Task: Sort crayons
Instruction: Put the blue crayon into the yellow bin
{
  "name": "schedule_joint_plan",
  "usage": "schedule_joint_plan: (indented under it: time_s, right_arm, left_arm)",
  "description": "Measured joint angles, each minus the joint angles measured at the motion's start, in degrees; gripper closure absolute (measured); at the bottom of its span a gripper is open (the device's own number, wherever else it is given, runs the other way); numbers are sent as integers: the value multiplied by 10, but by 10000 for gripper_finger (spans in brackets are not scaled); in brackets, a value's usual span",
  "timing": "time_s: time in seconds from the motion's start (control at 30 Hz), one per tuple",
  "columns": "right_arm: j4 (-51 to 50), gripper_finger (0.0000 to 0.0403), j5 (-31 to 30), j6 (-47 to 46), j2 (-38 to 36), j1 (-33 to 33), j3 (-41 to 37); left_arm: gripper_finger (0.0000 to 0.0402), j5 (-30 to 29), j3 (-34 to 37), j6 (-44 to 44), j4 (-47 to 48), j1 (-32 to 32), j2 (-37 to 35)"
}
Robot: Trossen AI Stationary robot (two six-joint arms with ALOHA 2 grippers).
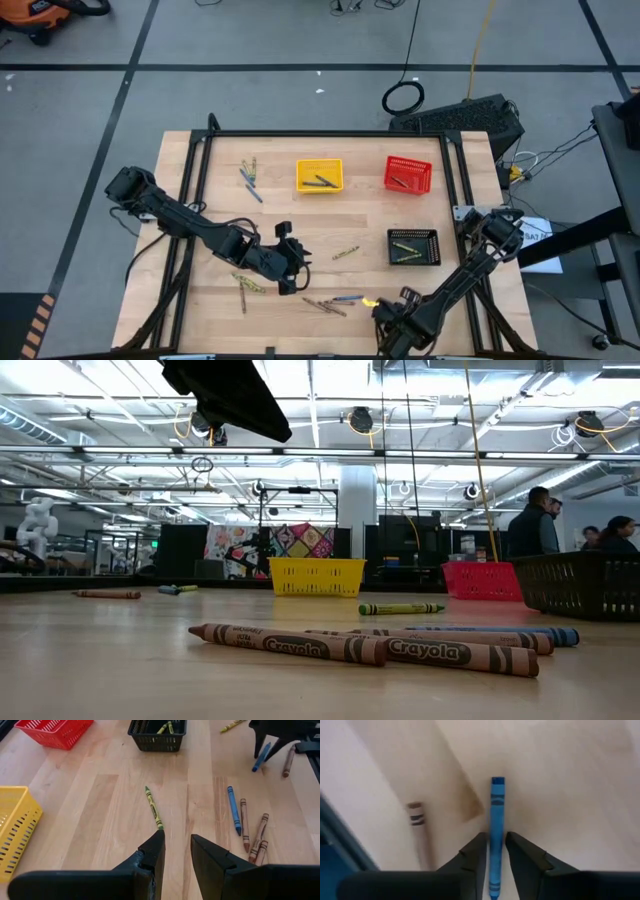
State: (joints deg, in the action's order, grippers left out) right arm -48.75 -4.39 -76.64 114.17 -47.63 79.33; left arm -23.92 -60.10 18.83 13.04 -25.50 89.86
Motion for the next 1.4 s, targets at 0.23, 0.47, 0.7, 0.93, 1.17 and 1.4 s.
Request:
schedule_joint_plan:
  time_s: [0.23, 0.47, 0.7, 0.93, 1.17, 1.4]
  right_arm:
    - [-33, 343, -2, -6, 0, 3, -5]
    - [-16, 392, 2, -20, -1, 8, -50]
    - [-9, 400, 15, -19, -2, 8, -56]
    - [6, 402, 14, -17, -34, 8, -57]
    - [1, 402, 11, -6, -82, 9, -58]
    - [5, 403, -72, 17, -131, 12, -59]
  left_arm:
    - [303, 0, 0, 0, 0, 0, 0]
    - [303, 0, 0, 1, 0, 0, 0]
    - [303, 1, 0, 1, 1, 0, 0]
    - [303, 1, 0, -1, 1, 0, 0]
    - [303, 0, 0, -1, -2, 8, 0]
    - [303, 16, 0, -14, -28, 27, 0]
